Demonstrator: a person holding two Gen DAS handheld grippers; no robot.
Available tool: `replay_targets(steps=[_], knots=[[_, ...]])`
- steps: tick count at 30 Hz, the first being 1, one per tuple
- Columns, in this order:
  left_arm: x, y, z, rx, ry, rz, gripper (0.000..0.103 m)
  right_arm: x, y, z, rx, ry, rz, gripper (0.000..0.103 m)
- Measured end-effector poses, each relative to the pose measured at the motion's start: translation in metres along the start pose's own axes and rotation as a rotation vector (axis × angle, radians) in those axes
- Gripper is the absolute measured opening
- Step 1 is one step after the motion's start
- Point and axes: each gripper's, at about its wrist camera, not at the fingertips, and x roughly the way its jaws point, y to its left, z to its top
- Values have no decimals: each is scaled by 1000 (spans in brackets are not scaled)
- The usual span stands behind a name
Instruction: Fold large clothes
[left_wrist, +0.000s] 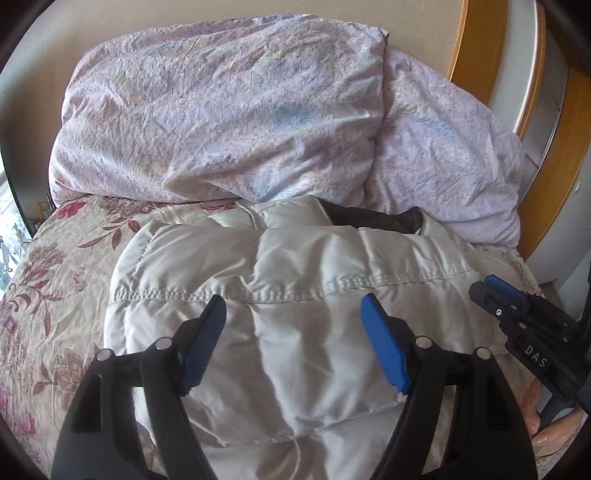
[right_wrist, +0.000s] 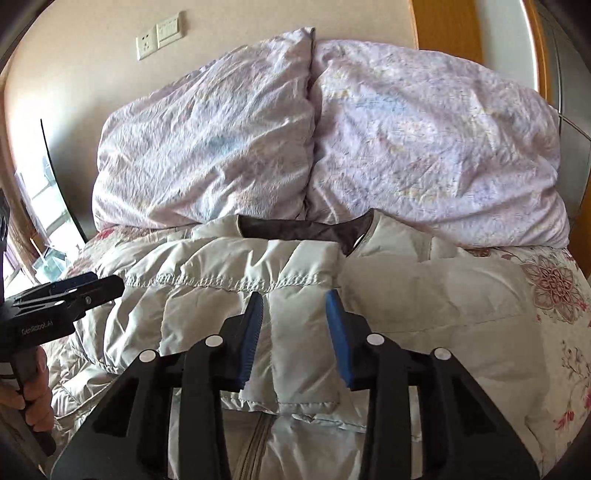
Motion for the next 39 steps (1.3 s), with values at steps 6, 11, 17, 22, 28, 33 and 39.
replay_targets(steps=[6,11,17,22,28,33,39], knots=[[34,14,-11,5,51,73,75,42,-3,-20,-4,113,-19,36],[46,17,-16,6,63,87,76,54,-7,-29,7,134,1,37],[62,16,-22,16,99,101,79,62,-15,-31,43,147,40,37],[70,17,-25,15,114,99,80,65,-17,-32,53,140,53,37],[66,17,-24,23,117,83,82,64,-22,-30,78,149,89,39],[2,25,-33,18,89,-76,84,26,-58,-25,236,173,209,69],[-81,77,-60,-9,42,-185,94,-73,-120,-44,291,91,259,97]])
